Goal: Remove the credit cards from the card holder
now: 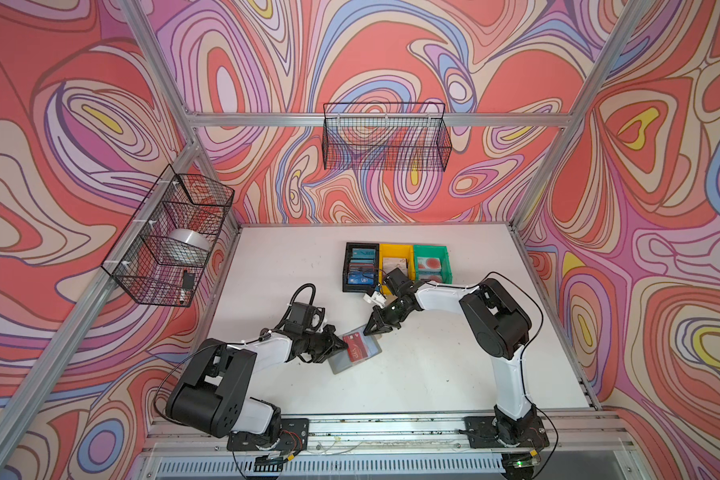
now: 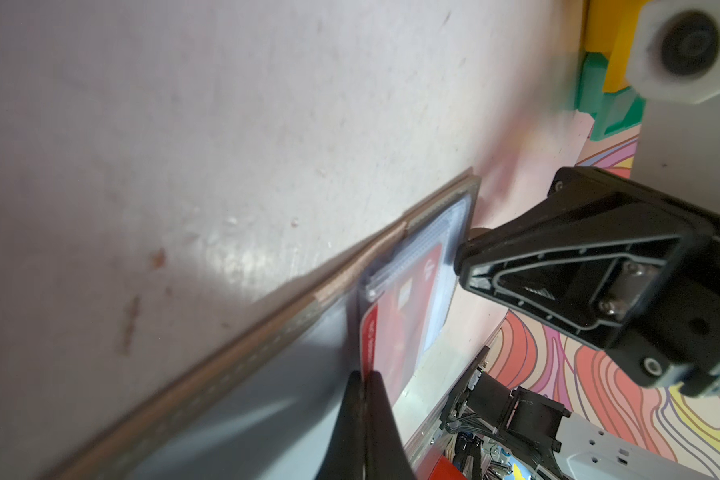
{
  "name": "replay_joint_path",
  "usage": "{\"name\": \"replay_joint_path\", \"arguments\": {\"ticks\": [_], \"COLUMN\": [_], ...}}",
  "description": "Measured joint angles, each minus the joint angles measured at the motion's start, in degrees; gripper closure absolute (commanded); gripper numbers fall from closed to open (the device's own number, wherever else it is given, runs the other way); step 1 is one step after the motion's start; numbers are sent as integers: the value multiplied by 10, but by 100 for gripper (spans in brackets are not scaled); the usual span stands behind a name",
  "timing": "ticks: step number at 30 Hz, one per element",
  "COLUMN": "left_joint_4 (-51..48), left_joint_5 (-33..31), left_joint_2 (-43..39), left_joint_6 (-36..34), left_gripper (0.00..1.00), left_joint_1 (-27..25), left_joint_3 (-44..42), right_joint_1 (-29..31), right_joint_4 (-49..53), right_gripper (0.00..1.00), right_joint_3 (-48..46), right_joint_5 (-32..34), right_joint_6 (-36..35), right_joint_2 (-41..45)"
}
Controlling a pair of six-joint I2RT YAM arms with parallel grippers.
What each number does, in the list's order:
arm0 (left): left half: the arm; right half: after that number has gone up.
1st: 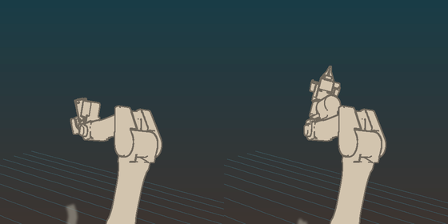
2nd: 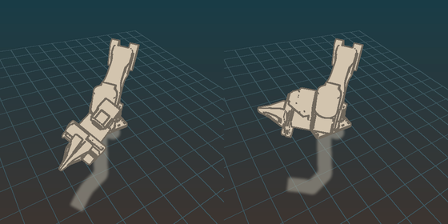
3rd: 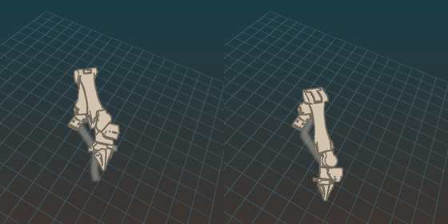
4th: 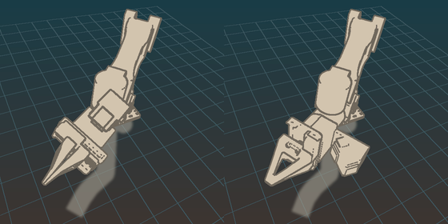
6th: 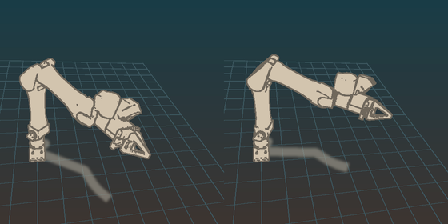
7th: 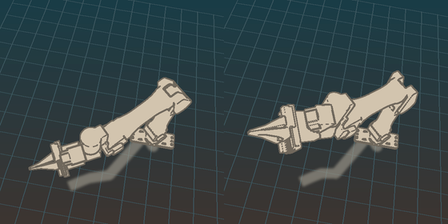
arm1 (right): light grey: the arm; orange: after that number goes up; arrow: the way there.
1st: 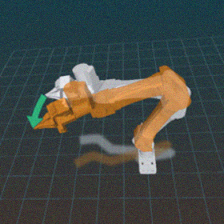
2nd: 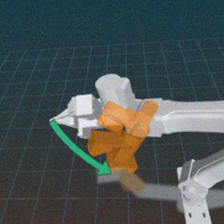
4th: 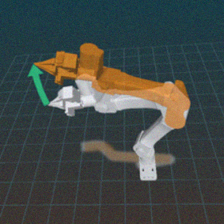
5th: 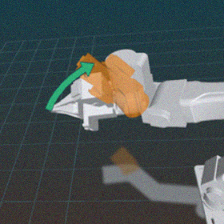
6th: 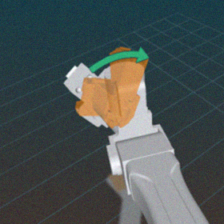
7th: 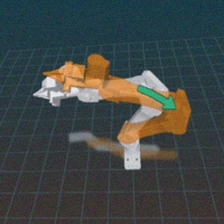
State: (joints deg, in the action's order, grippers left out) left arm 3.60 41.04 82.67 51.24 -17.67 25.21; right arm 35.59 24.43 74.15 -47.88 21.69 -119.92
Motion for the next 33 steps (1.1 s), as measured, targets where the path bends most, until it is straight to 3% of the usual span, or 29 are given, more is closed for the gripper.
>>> {"name": "replay_joint_path", "arguments": {"ticks": [7,22,33], "left_joint_4": [-9,-70,-115], "left_joint_5": [10,33,8], "left_joint_2": [29,151,117], "left_joint_6": [-5,-60,-93], "left_gripper": [100,100,100], "left_joint_1": [0,0,0], "left_joint_3": [27,177,177], "right_joint_1": [2,-12,-21], "right_joint_4": [5,-1,-6], "right_gripper": [89,89,89], "right_joint_3": [4,13,10], "right_joint_5": [-6,11,14], "right_joint_6": [-7,1,5], "right_joint_2": [-8,-5,-5]}}
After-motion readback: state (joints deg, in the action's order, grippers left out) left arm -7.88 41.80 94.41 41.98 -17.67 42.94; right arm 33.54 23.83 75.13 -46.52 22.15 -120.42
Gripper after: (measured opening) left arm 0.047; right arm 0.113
